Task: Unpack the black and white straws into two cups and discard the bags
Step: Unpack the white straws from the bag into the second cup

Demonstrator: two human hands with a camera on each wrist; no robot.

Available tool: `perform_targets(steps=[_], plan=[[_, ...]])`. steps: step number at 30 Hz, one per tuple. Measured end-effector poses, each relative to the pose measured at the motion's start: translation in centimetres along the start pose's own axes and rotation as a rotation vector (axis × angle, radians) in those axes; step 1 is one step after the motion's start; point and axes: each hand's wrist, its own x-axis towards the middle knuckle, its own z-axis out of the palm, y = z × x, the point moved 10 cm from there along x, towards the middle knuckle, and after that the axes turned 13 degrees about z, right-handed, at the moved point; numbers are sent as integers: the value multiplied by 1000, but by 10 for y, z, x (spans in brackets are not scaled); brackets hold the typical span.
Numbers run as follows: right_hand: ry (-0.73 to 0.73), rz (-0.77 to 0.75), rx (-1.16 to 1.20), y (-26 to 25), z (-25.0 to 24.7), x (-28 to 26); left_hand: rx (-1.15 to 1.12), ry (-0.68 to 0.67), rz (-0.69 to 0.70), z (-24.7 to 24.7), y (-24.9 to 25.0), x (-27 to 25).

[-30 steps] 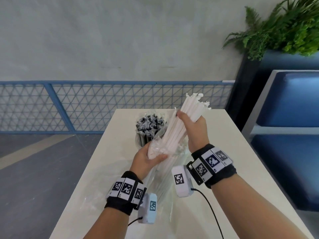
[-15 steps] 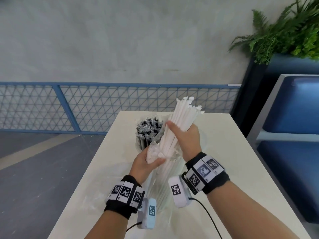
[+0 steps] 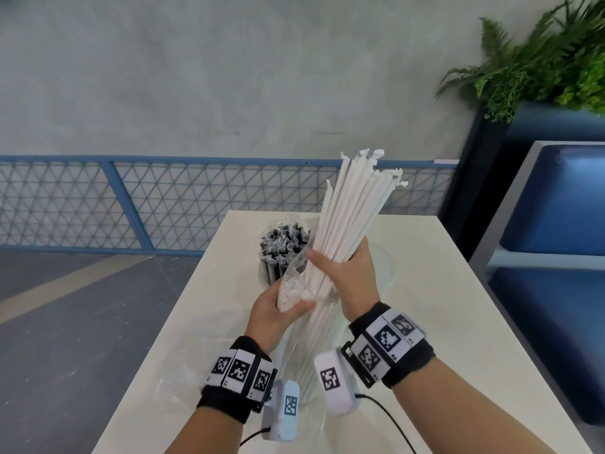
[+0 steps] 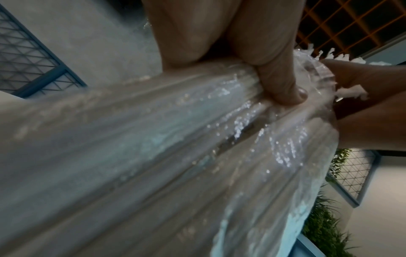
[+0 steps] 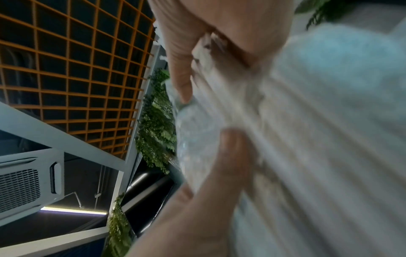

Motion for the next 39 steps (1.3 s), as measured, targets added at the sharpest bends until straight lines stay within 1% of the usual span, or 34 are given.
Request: perform_targets(steps=[2,5,7,11,15,20,26,29,33,39], plan=[[43,27,40,10,1,0,1,-5,2,2,0,0],[96,87,49,8,-3,6,-19,0,-9,0,-2,-1],[111,89,83,-5,-8,13,-27,20,-15,-4,-4,-1],[112,83,223,-36,-18,27,-10,81,-4,-17,-2,-1],[107,81,257,-49,-22,32,-33,132,-1,-23,0,-2],[49,100,186,-33,-9,31,-20,143,-2,-21,-1,-3],[34,127,93,-10,-1,27,-5,189,-12,-24,0,-7],[85,112,156,-21,-15,31,-13,187,5,-23,5,-8],[212,78,223,-47,-55,47,-21,213,18,-25,7,-11],[327,94,213,-52,-87,63,28,222,32,-23,8,-10]])
